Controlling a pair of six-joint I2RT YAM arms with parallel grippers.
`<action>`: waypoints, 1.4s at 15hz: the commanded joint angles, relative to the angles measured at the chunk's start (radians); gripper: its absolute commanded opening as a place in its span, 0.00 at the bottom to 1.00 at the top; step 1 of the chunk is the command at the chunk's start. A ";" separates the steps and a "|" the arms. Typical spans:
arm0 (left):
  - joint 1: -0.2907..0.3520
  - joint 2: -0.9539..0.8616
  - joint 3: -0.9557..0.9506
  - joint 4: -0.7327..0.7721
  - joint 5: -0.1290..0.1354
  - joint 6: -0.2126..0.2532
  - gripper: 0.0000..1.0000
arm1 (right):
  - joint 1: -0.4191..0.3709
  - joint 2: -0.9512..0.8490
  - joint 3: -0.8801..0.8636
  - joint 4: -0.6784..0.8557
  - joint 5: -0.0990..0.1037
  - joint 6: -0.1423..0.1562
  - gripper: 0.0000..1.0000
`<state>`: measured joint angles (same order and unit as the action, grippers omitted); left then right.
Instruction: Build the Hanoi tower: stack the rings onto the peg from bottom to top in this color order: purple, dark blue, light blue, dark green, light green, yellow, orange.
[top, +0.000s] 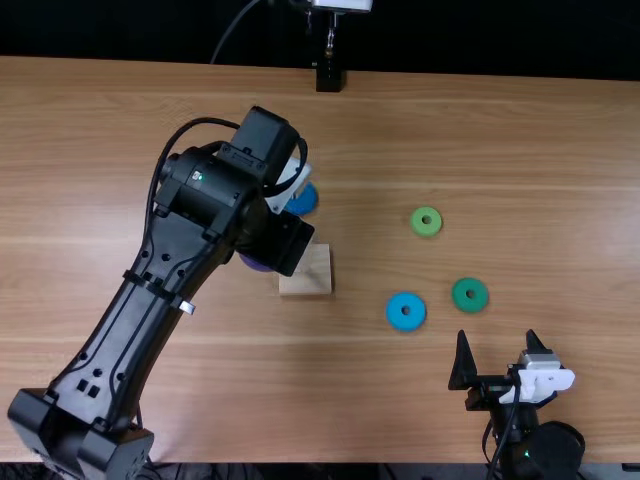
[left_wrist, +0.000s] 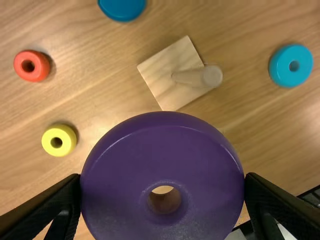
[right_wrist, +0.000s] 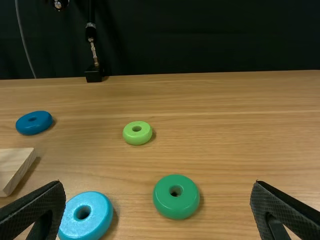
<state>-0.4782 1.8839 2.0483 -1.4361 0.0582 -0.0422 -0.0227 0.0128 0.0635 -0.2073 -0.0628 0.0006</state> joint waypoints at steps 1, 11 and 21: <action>-0.010 0.035 0.056 -0.003 0.008 -0.013 0.00 | -0.013 -0.013 -0.048 -0.081 -0.015 -0.001 1.00; -0.050 0.162 0.200 0.000 0.023 -0.055 0.00 | -0.013 -0.013 -0.048 -0.081 -0.015 -0.001 1.00; -0.071 0.222 0.253 0.011 0.025 -0.057 0.00 | -0.013 -0.013 -0.048 -0.081 -0.015 -0.001 1.00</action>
<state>-0.5434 2.0899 2.2597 -1.4261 0.0727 -0.0864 -0.0227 0.0128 0.0635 -0.2070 -0.0628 0.0006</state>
